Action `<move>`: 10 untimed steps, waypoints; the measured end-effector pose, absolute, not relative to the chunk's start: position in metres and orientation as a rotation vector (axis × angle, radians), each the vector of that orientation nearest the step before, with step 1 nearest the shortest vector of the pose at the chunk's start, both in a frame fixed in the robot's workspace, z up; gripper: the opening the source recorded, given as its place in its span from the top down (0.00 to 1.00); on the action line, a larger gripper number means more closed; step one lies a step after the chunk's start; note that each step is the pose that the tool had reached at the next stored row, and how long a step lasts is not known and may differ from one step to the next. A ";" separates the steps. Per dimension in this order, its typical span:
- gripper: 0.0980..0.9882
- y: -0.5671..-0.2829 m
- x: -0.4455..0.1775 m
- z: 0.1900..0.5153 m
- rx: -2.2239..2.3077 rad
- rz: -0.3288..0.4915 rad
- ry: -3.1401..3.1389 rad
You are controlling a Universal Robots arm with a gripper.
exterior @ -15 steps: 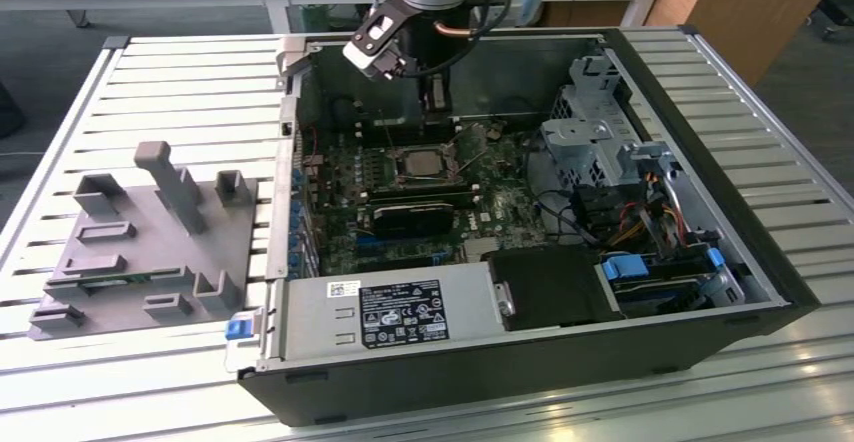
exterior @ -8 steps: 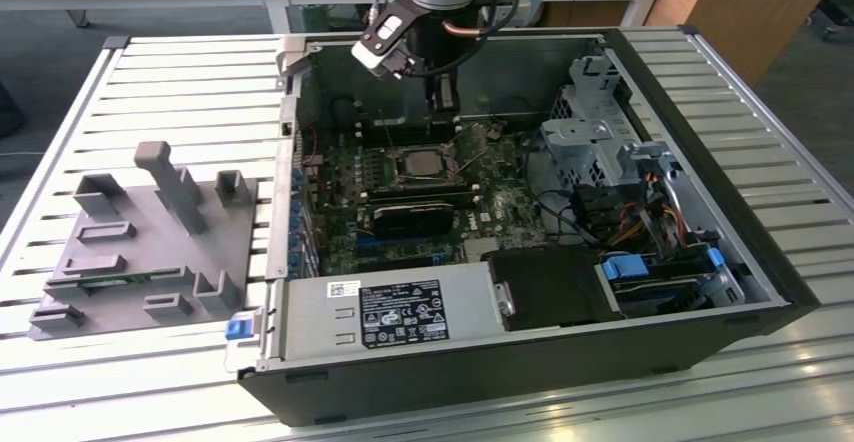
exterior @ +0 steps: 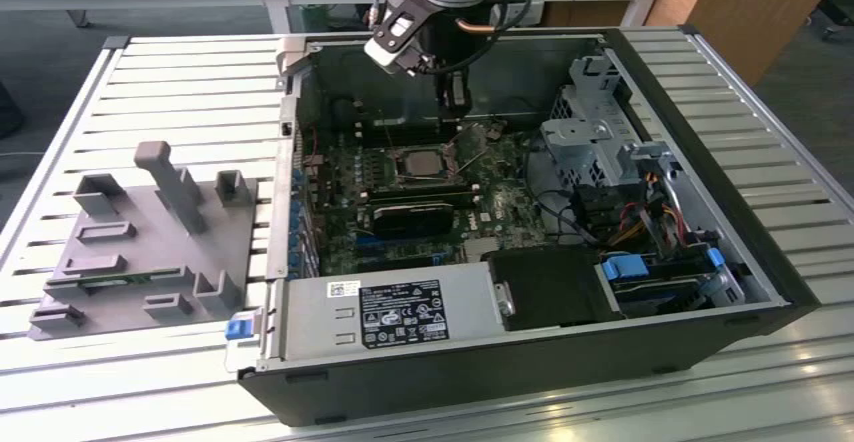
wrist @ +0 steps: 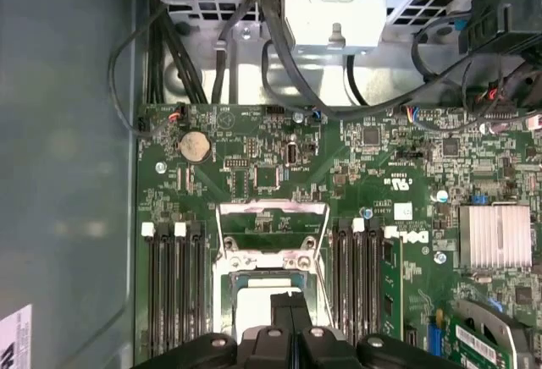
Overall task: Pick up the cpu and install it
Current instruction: 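Close the cpu cover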
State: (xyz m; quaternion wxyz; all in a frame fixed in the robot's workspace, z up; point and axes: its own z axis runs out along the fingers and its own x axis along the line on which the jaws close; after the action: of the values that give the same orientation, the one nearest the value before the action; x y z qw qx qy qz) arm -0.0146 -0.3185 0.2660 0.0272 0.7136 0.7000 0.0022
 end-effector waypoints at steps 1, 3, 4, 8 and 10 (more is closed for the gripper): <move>0.99 -0.318 -0.014 0.268 2.204 0.007 2.162; 0.99 -0.318 -0.013 0.270 2.204 0.008 2.162; 0.99 -0.318 -0.012 0.270 2.204 0.008 2.162; 0.99 -0.319 -0.003 0.270 2.204 0.007 2.162; 0.99 -0.318 0.000 0.270 2.204 0.007 2.162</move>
State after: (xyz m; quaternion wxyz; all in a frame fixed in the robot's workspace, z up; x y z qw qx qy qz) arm -0.0001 -0.3185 0.2696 0.0271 0.7136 0.7000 0.0023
